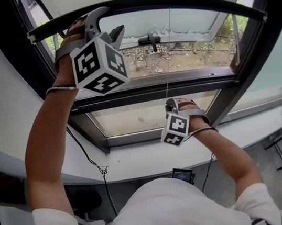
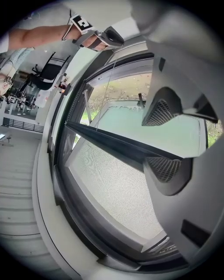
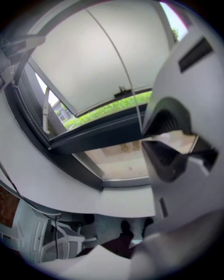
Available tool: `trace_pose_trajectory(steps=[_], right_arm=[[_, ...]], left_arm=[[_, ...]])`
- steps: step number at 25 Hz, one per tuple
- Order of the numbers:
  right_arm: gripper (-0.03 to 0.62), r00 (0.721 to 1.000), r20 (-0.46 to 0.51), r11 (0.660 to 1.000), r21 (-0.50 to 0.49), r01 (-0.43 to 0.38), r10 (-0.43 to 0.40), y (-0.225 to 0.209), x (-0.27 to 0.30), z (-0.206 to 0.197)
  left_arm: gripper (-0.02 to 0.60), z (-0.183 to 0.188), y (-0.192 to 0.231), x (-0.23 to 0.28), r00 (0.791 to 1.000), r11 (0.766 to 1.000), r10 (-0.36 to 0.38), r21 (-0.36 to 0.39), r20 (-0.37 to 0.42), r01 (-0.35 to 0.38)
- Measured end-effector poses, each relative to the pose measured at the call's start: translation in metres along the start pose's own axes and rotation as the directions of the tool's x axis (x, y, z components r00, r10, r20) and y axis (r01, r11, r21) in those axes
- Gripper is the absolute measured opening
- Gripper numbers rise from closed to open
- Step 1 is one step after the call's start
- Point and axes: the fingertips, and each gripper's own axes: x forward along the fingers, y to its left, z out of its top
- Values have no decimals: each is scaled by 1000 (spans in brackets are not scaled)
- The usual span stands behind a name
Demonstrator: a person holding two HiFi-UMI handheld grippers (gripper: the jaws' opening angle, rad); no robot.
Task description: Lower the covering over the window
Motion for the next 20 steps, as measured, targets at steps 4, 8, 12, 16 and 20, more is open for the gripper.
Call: trace_pose_trajectory(steps=[4,8,12,16,20], right_arm=[[49,997,69,992,121,33,-42,-7,9,-3],[49,986,167,934,355,-50,-11,-10,12,-1],[49,973,229,855,501,-134,18,-11,13,6],[52,965,262,822,548,-156,8,-20,9,10],[146,960,280,808,561,-180,19,-28,7,9]], left_arm=[[219,-3,-3,-1,998,999,-48,21,-31,48],[214,-6,-6,1,990,992,-114,40,-86,117],[210,-10,-13,1,980,985,-156,56,-126,164],[210,-10,-15,1,981,987,-154,34,-122,159],[210,-10,-19,0,978,984,-177,-9,-112,177]])
